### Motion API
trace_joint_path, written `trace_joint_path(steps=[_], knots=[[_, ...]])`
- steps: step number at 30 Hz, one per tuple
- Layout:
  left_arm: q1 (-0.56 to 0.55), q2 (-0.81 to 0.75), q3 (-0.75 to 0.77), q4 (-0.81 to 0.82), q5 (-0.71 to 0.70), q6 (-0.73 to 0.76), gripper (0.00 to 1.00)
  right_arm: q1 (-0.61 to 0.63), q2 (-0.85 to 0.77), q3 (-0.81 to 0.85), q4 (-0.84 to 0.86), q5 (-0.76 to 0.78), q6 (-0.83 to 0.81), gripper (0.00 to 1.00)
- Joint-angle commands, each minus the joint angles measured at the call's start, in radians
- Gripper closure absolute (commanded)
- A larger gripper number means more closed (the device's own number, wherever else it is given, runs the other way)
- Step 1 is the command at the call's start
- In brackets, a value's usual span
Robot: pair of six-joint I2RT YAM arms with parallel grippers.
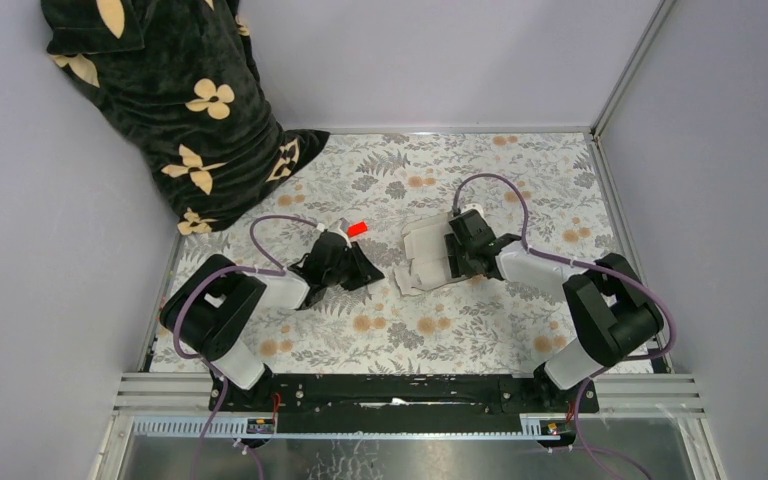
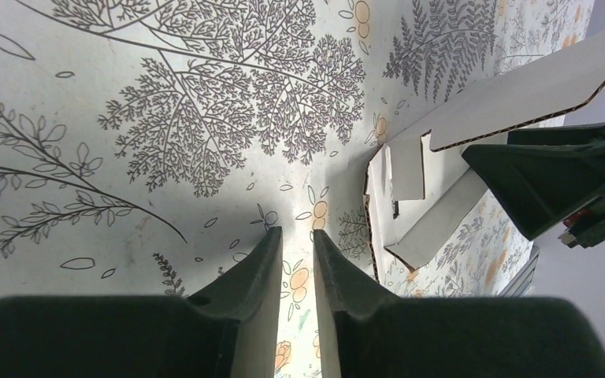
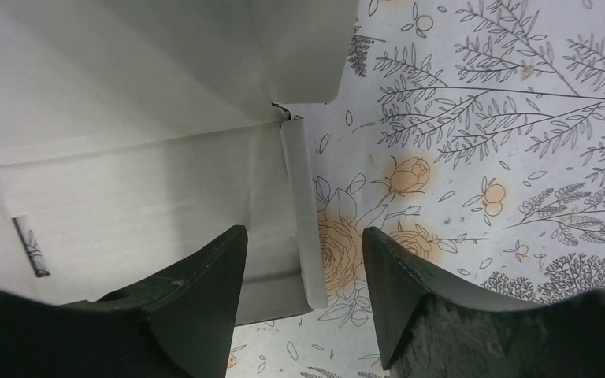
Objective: Fold the paper box
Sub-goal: Fold the paper box at the center of the board.
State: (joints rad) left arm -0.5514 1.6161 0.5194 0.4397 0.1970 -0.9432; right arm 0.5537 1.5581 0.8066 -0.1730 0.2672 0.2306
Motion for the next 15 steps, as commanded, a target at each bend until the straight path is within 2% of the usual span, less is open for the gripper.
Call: trace_joint_path(steps=[1,6,15], knots=[[0.01,-0.019,-0.019,-0.022,0.006,0.025,0.73,-0.002,0.036,0.043,0.011,-0.004,0.002,0.36],[0.012,-0.011,-0.015,-0.022,0.012,0.023,0.72,-0.004,0.087,0.064,-0.002,-0.05,0.038,0.37],[0.01,0.069,-0.028,0.025,0.029,-0.002,0.72,-0.001,0.128,0.067,-0.079,-0.026,0.19,0.51]])
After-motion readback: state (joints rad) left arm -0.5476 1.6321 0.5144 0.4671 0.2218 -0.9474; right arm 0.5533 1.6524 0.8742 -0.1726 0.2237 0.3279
